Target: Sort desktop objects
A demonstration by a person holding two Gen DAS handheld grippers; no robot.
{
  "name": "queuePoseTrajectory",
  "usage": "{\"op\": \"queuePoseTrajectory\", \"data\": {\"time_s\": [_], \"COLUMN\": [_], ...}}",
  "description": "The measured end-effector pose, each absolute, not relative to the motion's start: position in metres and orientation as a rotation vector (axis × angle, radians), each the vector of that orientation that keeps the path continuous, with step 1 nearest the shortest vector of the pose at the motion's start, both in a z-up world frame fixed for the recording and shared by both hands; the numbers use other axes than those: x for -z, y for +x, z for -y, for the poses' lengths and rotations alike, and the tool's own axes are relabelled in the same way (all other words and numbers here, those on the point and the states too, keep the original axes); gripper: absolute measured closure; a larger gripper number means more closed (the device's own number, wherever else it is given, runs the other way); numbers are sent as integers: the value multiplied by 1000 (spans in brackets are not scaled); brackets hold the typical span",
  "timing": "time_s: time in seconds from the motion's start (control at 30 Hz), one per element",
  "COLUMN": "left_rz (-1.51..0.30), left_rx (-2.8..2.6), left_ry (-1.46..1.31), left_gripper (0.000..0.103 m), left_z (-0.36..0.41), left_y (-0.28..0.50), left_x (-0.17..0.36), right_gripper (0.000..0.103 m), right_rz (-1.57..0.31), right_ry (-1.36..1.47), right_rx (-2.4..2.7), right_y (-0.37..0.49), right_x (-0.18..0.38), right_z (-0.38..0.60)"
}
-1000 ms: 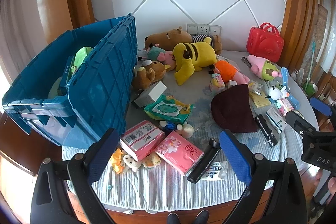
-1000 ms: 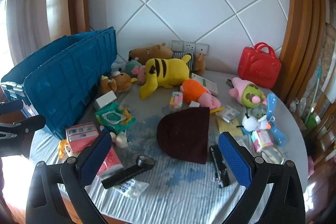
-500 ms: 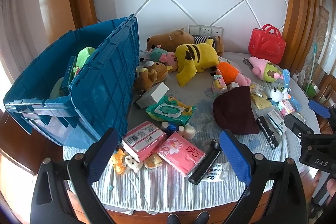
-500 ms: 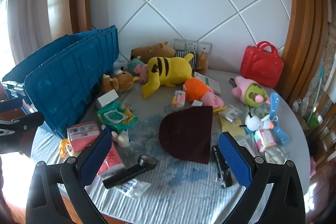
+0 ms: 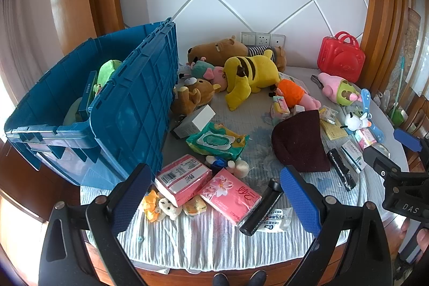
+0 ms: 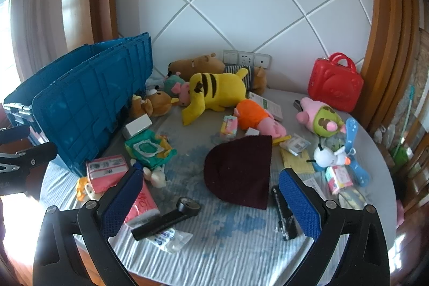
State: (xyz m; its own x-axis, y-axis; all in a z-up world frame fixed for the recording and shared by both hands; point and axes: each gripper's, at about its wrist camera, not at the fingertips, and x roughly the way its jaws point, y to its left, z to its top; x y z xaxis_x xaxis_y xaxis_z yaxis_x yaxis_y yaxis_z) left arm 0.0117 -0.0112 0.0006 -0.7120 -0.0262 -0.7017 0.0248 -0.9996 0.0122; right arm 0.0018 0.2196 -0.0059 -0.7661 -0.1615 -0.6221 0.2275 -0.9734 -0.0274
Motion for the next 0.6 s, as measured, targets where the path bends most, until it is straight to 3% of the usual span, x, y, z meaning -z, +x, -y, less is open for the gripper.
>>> {"op": "queuePoseTrajectory", "data": {"time_s": [0.3, 0.6], "left_rz": [-9, -31], "left_rx": [2893, 2852], "left_ry": [1165, 1286], "left_gripper": [4, 4], "left_z": [7, -1], "left_y": [14, -6], "left_x": [2, 37], "right_gripper": [0, 0], "right_rz": [-104, 118], "right_ry": [922, 936], "right_rx": [2760, 2751], "right_y": [4, -3], "right_x": [8, 32], "right_z": [-224, -268]}}
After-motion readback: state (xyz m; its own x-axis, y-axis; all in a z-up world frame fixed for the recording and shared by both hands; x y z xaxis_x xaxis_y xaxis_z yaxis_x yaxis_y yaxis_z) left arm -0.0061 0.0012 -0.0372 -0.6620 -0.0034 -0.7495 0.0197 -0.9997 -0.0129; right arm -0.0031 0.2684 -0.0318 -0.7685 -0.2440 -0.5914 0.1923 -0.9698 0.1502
